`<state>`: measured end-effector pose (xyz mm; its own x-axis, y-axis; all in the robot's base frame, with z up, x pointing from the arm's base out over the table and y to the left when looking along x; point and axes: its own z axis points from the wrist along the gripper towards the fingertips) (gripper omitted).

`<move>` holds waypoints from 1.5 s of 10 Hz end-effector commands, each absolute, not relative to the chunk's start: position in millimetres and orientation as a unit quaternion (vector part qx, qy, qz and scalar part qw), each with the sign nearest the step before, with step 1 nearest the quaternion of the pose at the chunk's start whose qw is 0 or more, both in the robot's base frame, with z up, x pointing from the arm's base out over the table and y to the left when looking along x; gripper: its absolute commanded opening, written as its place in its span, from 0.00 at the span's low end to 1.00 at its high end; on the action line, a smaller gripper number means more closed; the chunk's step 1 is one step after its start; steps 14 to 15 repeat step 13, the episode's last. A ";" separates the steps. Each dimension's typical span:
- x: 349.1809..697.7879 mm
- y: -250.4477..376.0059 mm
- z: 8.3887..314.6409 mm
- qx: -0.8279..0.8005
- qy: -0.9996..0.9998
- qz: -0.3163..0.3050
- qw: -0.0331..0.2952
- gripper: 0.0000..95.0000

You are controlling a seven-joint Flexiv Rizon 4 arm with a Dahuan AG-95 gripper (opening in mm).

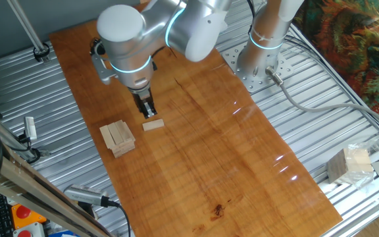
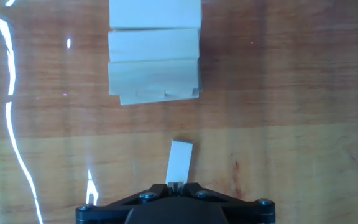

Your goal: Play Jenga

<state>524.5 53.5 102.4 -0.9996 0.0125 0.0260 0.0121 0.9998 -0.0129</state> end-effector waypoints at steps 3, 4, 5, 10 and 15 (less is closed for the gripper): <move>537.2 45.8 114.9 -0.005 -1.000 0.014 0.013 0.00; 537.2 45.8 114.9 -0.004 -1.000 0.014 0.012 0.00; 537.2 45.8 114.9 -0.002 -1.000 0.013 0.012 0.00; 537.2 45.9 115.1 0.001 -1.000 0.013 0.026 0.00; 537.2 45.9 115.1 0.016 -0.999 0.013 0.030 0.00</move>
